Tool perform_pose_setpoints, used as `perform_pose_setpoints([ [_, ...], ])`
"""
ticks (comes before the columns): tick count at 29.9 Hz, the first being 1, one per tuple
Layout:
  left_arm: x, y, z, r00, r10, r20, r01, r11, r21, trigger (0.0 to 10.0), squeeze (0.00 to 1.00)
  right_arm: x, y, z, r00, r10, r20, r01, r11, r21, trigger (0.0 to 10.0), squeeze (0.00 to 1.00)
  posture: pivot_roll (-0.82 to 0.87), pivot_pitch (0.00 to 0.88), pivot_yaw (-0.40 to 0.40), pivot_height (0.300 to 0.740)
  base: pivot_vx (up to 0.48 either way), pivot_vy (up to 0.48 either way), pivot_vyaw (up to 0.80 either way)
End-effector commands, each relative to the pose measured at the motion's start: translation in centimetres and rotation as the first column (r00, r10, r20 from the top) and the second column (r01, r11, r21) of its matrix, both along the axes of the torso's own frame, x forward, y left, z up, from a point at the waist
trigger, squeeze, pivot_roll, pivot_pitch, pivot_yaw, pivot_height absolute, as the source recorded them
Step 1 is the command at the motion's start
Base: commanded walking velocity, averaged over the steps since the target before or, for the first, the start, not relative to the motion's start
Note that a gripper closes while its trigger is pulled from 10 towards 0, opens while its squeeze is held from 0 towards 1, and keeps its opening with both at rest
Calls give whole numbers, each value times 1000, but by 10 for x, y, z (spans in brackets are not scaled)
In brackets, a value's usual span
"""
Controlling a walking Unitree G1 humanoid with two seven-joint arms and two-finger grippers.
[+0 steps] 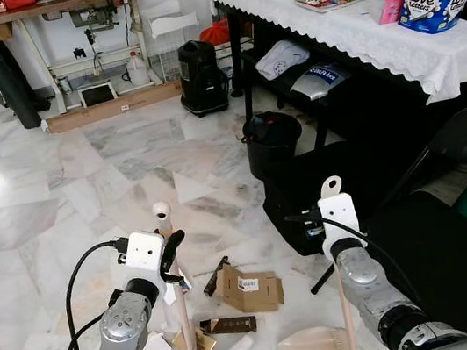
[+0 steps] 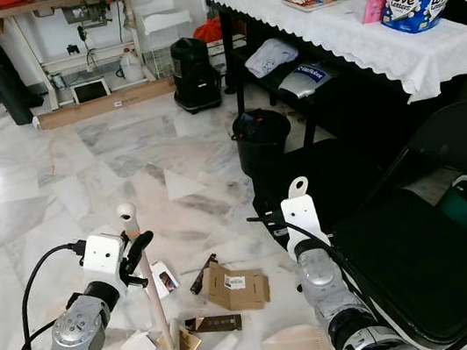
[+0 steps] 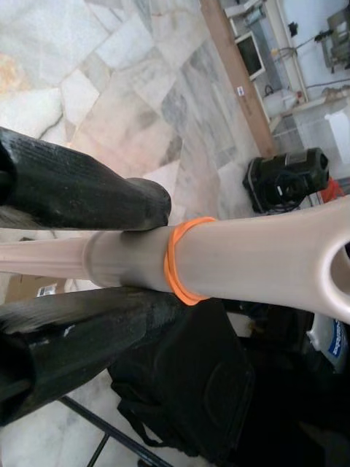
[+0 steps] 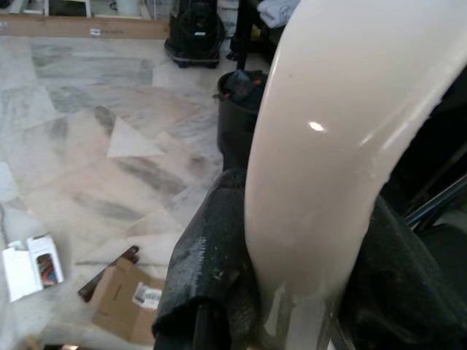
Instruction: Sweep floor
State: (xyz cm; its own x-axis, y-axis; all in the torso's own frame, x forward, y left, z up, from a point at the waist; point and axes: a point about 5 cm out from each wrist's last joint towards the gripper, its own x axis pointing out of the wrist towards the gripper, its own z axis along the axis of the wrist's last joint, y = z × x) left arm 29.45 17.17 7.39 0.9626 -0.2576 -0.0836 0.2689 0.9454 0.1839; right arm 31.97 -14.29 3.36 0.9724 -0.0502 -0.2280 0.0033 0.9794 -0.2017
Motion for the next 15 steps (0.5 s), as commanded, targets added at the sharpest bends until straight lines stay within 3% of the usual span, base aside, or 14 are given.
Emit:
perform_pose_setpoints([
  [1,4,2,9,1000,-10,16,10,1000,-16,10000,0,4,1,4,1000,-1,2,1,1000,5,10000,0,64,0,-32,740,0,0,0],
  [15,-6,5,-9,979,-130,-156,127,991,-34,10000,0,4,7,1,1000,10,-25,-10,999,34,10000,0,71,0,-32,740,0,0,0],
])
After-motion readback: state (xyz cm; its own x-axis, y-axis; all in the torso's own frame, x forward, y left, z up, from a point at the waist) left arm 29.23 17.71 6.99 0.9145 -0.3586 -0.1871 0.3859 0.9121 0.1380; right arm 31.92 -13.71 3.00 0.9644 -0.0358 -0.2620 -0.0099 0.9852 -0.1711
